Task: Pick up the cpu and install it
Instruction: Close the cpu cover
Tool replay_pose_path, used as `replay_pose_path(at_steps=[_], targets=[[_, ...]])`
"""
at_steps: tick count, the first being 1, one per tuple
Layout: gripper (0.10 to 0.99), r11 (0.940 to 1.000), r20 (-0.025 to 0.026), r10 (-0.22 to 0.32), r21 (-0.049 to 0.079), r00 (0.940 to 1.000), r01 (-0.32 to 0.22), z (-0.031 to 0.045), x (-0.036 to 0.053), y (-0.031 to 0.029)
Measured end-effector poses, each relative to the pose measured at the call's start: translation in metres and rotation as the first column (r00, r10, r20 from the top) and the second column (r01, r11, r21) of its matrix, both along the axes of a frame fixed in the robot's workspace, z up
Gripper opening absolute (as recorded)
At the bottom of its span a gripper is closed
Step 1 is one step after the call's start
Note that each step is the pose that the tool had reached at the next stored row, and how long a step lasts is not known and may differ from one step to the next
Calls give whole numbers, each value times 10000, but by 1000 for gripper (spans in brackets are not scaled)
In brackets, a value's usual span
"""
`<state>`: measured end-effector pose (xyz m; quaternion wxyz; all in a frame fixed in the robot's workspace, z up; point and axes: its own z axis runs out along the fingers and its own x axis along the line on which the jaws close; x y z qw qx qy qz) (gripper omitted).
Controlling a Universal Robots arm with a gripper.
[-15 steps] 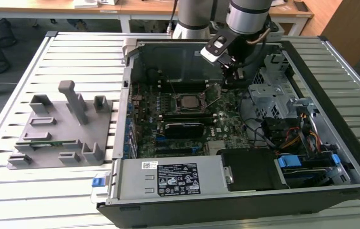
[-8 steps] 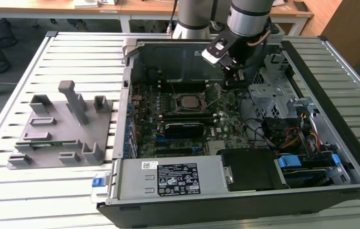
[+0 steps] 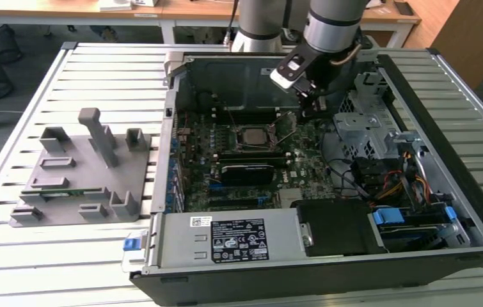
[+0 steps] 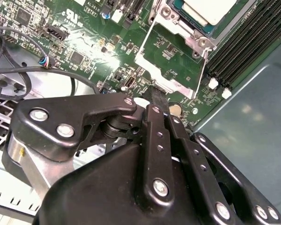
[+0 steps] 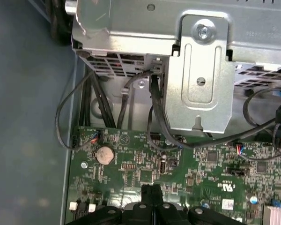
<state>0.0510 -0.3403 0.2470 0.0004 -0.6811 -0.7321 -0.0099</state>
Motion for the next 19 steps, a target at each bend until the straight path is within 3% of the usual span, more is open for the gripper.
replay_pose_path(at_steps=[19], targets=[[106,9998,-15,3,179,10000,-3,8,-165,0]])
